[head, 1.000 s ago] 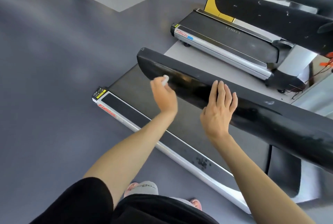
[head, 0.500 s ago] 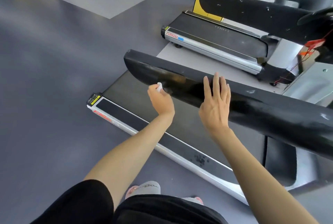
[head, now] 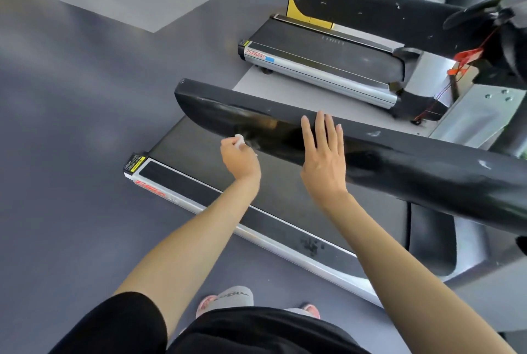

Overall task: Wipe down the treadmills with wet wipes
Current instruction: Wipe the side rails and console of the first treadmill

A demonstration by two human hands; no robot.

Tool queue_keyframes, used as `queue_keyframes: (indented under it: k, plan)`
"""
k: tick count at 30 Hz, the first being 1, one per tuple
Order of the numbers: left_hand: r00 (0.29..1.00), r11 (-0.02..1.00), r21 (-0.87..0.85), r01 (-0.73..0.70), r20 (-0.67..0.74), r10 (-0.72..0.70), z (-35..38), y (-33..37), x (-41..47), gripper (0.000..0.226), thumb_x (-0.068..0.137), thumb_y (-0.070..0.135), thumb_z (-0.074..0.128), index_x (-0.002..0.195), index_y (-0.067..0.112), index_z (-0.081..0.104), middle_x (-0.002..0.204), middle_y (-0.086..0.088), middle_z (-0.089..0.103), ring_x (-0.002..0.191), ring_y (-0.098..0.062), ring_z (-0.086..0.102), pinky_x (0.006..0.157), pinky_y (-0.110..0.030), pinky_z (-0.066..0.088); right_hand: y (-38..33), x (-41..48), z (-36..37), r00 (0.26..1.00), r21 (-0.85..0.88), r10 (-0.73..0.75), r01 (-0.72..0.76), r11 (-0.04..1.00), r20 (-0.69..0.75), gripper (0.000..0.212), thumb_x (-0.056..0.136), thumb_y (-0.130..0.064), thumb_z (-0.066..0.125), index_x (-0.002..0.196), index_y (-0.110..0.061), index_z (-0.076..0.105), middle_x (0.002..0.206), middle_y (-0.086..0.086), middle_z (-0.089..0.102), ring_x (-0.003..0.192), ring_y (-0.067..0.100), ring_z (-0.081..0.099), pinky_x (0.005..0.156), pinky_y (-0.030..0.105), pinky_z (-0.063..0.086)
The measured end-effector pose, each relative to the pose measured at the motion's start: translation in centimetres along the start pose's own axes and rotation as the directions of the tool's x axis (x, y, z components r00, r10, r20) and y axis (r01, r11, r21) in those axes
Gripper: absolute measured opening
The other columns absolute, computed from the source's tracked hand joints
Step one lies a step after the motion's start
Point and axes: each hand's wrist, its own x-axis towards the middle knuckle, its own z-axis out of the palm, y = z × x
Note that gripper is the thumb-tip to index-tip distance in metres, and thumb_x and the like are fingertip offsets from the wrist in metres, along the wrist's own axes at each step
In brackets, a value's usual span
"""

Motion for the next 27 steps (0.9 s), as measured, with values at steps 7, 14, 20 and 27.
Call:
queue_keyframes:
  k: [7, 14, 20, 27]
  plan:
    - [0.851, 0.998, 0.022, 0.055, 0.521, -0.058, 1.1, -0.6, -5.3, 0.010, 0.087, 0.016, 0.055, 0.084, 0.015, 0.065, 0.088, -0.006, 0.064, 0.091, -0.027, 0.062, 0.086, -0.039, 0.053, 0.0, 0.1, 0.0, 1.000, 0.007, -0.003, 0.003, 1.000, -0.011, 0.083, 0.071, 0.006, 0.065, 0.147, -0.002, 0.034, 0.149, 0.027, 0.033, 0.140, 0.043, 0.029, 0.116, 0.050, 0.015]
    - [0.987, 0.978, 0.185, 0.101, 0.103, -0.121, -5.2, -1.0, 5.9, 0.015, 0.088, 0.006, 0.048, 0.095, 0.004, 0.062, 0.098, -0.012, 0.066, 0.095, -0.034, 0.063, 0.073, -0.034, 0.051, -2.2, -2.2, 1.5, 0.960, 0.166, 0.222, -0.194, 0.967, -0.172, 0.072, 0.073, 0.001, 0.021, 0.144, -0.001, 0.032, 0.152, 0.024, 0.031, 0.143, 0.037, 0.021, 0.120, 0.041, 0.001]
    - [0.992, 0.997, 0.055, 0.057, 0.114, -0.063, -1.9, 1.7, 1.8, 0.025, 0.091, 0.000, 0.039, 0.072, 0.016, 0.044, 0.064, -0.002, 0.054, 0.050, 0.001, 0.056, 0.050, -0.007, 0.038, -3.2, -7.6, 2.7, 0.939, 0.176, 0.342, -0.332, 0.927, -0.030, 0.089, 0.063, 0.019, 0.053, 0.146, -0.004, 0.029, 0.155, 0.025, 0.019, 0.143, 0.038, 0.013, 0.120, 0.041, -0.002]
    - [0.964, 0.988, 0.047, 0.146, 0.220, -0.152, 2.2, 1.1, -6.5, 0.027, 0.087, -0.006, 0.040, 0.075, 0.015, 0.053, 0.038, 0.010, 0.052, 0.059, -0.004, 0.051, 0.072, -0.027, 0.048, 1.5, -10.9, 1.2, 0.931, 0.133, 0.357, -0.364, 0.922, 0.073, 0.083, 0.066, 0.017, 0.056, 0.143, -0.002, 0.036, 0.155, 0.025, 0.020, 0.143, 0.037, 0.015, 0.120, 0.043, 0.004]
